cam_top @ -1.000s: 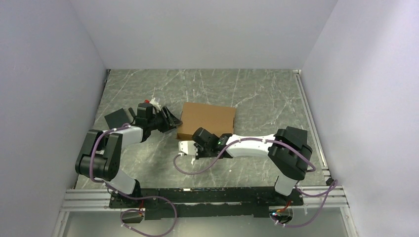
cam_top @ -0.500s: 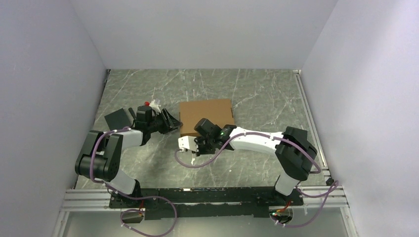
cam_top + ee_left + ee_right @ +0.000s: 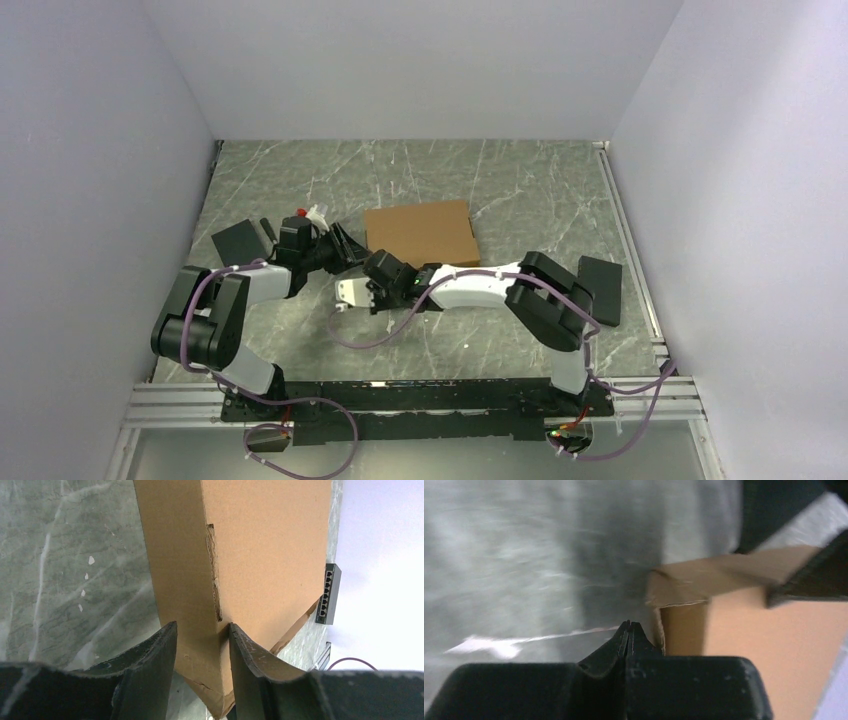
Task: Fold the paper box
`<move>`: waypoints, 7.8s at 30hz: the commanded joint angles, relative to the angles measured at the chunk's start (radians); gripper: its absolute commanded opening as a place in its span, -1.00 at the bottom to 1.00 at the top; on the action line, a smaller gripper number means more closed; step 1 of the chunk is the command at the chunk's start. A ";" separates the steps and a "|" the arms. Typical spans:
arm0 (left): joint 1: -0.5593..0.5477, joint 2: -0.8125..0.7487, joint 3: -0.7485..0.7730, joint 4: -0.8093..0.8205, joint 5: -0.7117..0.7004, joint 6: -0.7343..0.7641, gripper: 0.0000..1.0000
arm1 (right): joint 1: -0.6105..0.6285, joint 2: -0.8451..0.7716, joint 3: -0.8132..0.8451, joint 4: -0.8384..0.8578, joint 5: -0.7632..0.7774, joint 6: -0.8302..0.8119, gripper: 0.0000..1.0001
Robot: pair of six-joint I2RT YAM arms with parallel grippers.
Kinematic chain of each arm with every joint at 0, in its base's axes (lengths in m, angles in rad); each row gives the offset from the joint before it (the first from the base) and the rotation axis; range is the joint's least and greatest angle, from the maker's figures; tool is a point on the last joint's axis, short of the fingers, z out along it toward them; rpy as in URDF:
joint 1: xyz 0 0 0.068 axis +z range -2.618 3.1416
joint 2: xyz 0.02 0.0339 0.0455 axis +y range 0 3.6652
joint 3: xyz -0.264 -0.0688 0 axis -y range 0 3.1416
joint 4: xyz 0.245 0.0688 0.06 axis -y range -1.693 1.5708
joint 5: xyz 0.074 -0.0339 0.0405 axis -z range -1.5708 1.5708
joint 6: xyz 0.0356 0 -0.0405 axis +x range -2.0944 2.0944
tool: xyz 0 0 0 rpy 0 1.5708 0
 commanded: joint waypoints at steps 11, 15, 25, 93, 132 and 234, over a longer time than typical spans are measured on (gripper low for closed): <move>-0.021 0.030 -0.026 -0.098 0.026 0.021 -0.07 | -0.093 -0.091 0.097 -0.264 -0.536 -0.115 -0.99; -0.021 0.005 -0.003 -0.146 0.013 0.035 -0.05 | -0.184 -0.123 0.137 -0.517 -0.629 -0.316 -0.92; -0.016 -0.065 0.039 -0.195 0.033 0.064 0.05 | -0.472 -0.272 -0.121 -0.484 -0.444 -0.469 -0.90; -0.094 0.408 0.659 -0.486 0.189 0.420 0.53 | -0.731 0.006 0.115 0.020 -0.190 0.992 -1.00; -0.144 0.399 0.582 -0.323 0.126 0.249 0.61 | -0.591 0.281 0.490 -0.063 0.062 0.530 -1.00; -0.534 0.022 0.056 -0.017 -0.360 -0.333 0.46 | -0.537 -0.323 -0.230 -0.178 -0.153 0.949 -1.00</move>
